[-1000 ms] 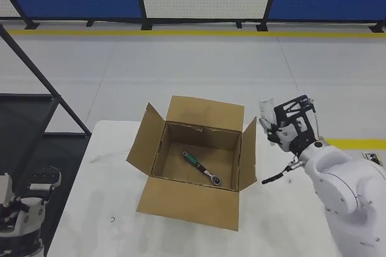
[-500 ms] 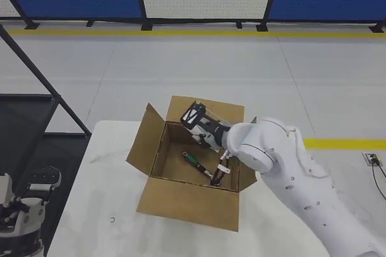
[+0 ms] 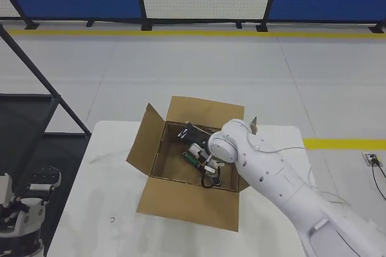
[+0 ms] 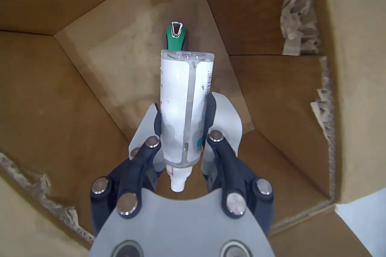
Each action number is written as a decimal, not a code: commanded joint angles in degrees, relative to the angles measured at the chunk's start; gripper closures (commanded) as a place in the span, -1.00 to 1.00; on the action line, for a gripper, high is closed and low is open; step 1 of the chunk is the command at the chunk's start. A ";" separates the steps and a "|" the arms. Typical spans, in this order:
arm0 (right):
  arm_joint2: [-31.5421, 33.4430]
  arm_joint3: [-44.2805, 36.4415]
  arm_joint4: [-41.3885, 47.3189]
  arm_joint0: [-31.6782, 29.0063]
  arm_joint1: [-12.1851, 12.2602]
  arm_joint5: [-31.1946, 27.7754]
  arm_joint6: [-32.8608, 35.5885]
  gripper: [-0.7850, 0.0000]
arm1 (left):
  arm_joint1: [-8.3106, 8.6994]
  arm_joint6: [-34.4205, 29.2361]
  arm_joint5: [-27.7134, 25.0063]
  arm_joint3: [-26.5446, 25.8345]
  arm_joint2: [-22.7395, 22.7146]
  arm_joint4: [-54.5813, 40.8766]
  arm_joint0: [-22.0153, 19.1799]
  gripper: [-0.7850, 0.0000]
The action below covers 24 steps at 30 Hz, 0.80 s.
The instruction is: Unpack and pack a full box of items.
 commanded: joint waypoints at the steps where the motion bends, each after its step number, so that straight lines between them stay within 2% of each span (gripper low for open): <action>1: -0.33 3.14 0.78 0.08 -1.00 -0.28 -1.91 1.00 | 0.00 0.00 0.00 0.00 0.00 0.00 0.00 -1.00; 12: -2.87 15.97 -0.79 0.39 -6.24 0.09 -9.00 1.00 | 0.00 0.00 0.00 0.00 0.00 0.00 0.00 -1.00; 13: -2.89 16.69 -0.66 0.38 -6.62 -0.23 -9.42 0.95 | 0.00 0.00 0.00 0.00 0.00 0.00 0.00 -1.00; 14: -3.04 17.51 -1.02 0.48 -6.98 -0.10 -9.79 0.55 | 0.00 0.00 0.00 0.00 0.00 0.00 0.00 -1.00; 15: -3.17 18.08 -1.26 0.53 -7.34 -0.02 -10.12 0.47 | 0.00 0.00 0.00 0.00 0.00 0.00 0.00 -1.00; 17: -3.17 19.24 -1.30 0.71 -7.97 -0.34 -10.71 0.45 | 0.00 0.00 0.00 0.00 0.00 0.00 0.00 -1.00; 20: -3.05 20.95 -1.55 1.19 -8.70 -0.42 -11.69 0.26 | 0.00 0.00 0.00 0.00 0.00 0.00 0.00 -1.00; 24: -2.71 22.43 -1.65 1.65 -9.40 -0.95 -12.85 0.11 | 0.00 0.00 0.00 0.00 0.00 0.00 0.00 -1.00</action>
